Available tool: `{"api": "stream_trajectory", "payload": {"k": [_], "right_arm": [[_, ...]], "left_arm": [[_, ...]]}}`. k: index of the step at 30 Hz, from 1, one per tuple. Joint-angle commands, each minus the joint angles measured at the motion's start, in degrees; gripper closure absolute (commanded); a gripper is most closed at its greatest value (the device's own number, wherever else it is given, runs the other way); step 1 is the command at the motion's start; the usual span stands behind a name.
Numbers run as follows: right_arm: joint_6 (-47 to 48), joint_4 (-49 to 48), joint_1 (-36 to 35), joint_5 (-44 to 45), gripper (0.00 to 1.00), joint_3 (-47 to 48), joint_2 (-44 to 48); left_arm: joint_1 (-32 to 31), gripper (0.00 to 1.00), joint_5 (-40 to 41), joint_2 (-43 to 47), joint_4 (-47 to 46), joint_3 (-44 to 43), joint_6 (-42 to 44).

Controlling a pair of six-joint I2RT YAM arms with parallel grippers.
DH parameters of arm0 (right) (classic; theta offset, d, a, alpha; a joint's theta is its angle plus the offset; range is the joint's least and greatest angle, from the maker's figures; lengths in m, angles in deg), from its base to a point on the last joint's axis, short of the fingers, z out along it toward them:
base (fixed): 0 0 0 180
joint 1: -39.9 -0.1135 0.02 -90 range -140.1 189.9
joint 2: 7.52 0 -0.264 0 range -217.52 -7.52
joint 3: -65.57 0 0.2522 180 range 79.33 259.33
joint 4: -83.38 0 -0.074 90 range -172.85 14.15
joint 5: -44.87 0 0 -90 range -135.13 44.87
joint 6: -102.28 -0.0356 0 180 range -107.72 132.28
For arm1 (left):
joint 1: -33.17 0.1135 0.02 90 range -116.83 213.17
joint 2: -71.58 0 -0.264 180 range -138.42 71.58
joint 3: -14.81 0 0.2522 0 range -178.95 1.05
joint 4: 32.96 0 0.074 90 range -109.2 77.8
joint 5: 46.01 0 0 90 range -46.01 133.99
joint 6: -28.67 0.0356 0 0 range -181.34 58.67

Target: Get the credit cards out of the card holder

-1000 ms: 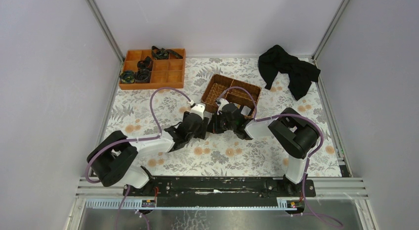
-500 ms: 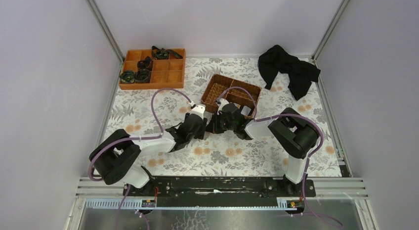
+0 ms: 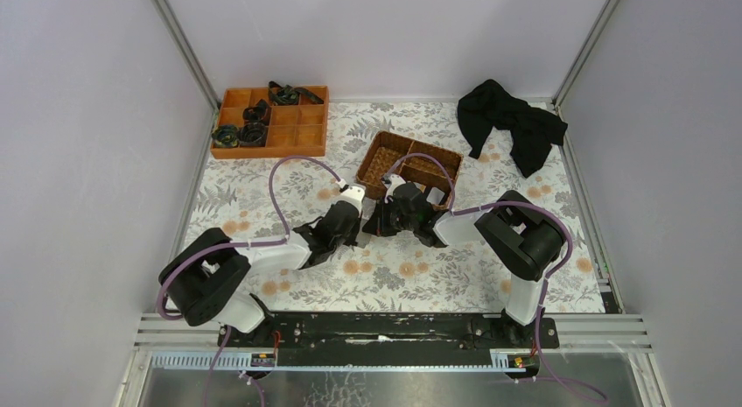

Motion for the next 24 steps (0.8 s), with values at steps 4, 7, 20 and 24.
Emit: {"api": "stream_trajectory", "payload": {"k": [4,7,20,24], "right_arm": [[3.28,17.09,0.88,5.37,1.0,-3.6,-5.38],[3.19,17.1,0.88,5.4,1.0,-3.59,-5.64],[2.83,17.09,0.86,5.4,1.0,-3.51,-5.84],[2.63,17.2,0.89,5.37,1.0,-3.3,-6.28]], "left_arm": [[-0.25,1.0,-5.6,-2.72,5.66,0.84,-0.07],[-0.14,1.0,-5.3,-1.37,4.63,1.58,-1.21],[5.35,1.0,-4.89,9.3,4.92,2.94,-5.41],[7.16,1.0,-4.7,11.54,5.24,4.08,-6.29]]}}
